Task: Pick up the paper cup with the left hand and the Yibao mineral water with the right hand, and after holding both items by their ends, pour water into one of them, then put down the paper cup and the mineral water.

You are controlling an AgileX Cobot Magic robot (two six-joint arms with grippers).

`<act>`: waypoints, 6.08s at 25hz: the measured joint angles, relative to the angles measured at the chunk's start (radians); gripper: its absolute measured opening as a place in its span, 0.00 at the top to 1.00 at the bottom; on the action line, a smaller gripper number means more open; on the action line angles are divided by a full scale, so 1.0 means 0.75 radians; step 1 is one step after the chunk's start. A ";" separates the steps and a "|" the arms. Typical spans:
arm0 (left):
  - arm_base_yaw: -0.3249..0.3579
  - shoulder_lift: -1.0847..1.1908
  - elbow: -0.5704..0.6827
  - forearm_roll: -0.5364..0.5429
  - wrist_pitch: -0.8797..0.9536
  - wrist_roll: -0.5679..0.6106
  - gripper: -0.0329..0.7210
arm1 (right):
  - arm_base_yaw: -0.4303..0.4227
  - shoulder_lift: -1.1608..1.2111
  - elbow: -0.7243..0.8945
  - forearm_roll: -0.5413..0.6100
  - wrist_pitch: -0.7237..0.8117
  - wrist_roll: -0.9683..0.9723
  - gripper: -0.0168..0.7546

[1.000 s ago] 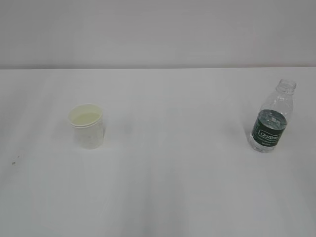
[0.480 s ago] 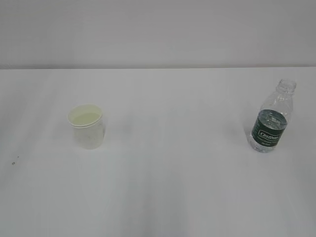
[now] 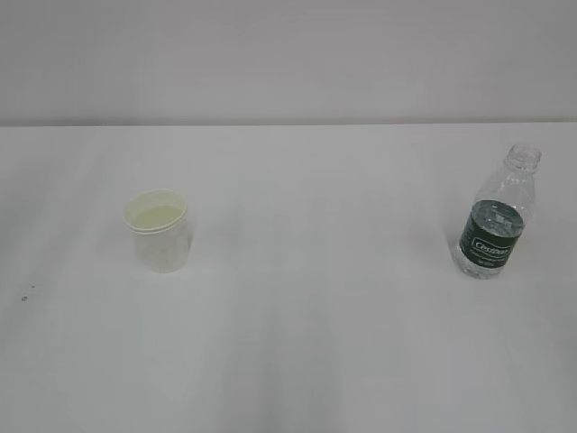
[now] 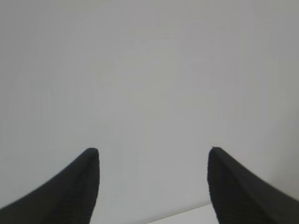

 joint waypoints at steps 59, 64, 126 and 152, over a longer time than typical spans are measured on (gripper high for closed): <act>-0.238 -0.055 0.000 -2.004 1.090 2.169 0.32 | 0.000 0.000 0.000 0.000 0.000 -0.004 0.21; -0.238 -0.092 0.000 -2.183 1.219 2.465 0.32 | 0.000 0.000 0.000 0.000 0.000 -0.004 0.21; -0.238 -0.572 0.000 -2.477 1.864 2.737 0.34 | 0.000 -0.002 0.000 0.111 0.030 0.009 0.21; -0.238 -0.866 0.097 -2.518 2.098 2.737 0.34 | 0.000 -0.205 0.000 0.218 0.153 0.010 0.21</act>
